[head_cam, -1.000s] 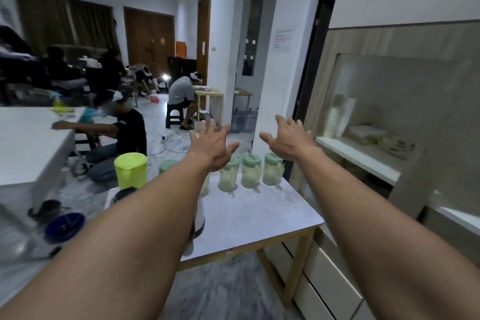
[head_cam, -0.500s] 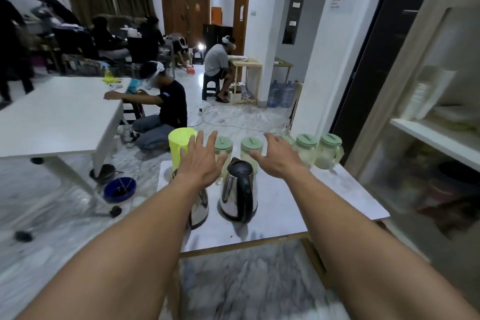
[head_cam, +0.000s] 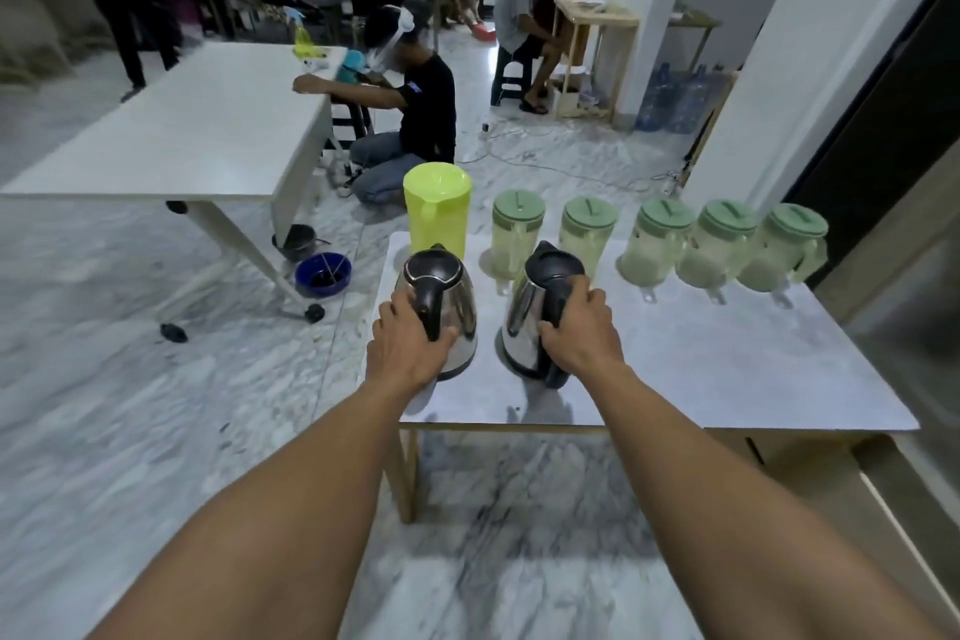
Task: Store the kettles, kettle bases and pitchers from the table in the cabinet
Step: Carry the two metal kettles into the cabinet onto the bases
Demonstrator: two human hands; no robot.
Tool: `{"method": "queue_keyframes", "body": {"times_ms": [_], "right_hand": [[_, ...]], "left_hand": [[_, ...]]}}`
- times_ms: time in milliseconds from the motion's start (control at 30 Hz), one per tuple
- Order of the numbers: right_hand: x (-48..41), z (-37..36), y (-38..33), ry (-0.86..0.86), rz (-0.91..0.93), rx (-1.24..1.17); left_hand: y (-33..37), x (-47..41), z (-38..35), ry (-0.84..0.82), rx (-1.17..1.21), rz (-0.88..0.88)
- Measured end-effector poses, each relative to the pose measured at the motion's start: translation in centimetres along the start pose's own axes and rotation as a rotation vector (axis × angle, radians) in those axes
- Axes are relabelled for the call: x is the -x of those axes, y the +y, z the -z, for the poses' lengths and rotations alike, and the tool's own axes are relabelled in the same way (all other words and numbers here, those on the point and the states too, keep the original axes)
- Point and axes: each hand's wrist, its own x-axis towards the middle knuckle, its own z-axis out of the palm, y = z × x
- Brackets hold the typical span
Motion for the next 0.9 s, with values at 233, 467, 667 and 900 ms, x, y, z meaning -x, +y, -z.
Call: {"method": "queue_keyframes", "body": {"times_ms": [233, 467, 667, 900], "right_hand": [[-1.1, -3.8, 2.8, -0.021, -0.164, -0.293], [-3.0, -6.8, 4.8, -0.027, -0.340, -0.784], [-3.3, -8.5, 4.3, 0.095, -0.343, -0.874], [-3.5, -8.3, 3.8, 0.250, -0.353, -0.792]], "left_hand": [[-2.0, -1.1, -3.5, -0.053, 0.284, 0.247], [-2.8, -3.8, -5.4, 0.072, 0.496, 0.309], [-2.5, -4.1, -6.8, 0.158, 0.611, 0.349], [-1.5, -4.1, -6.3, 0.188, 0.592, 0.344]]}}
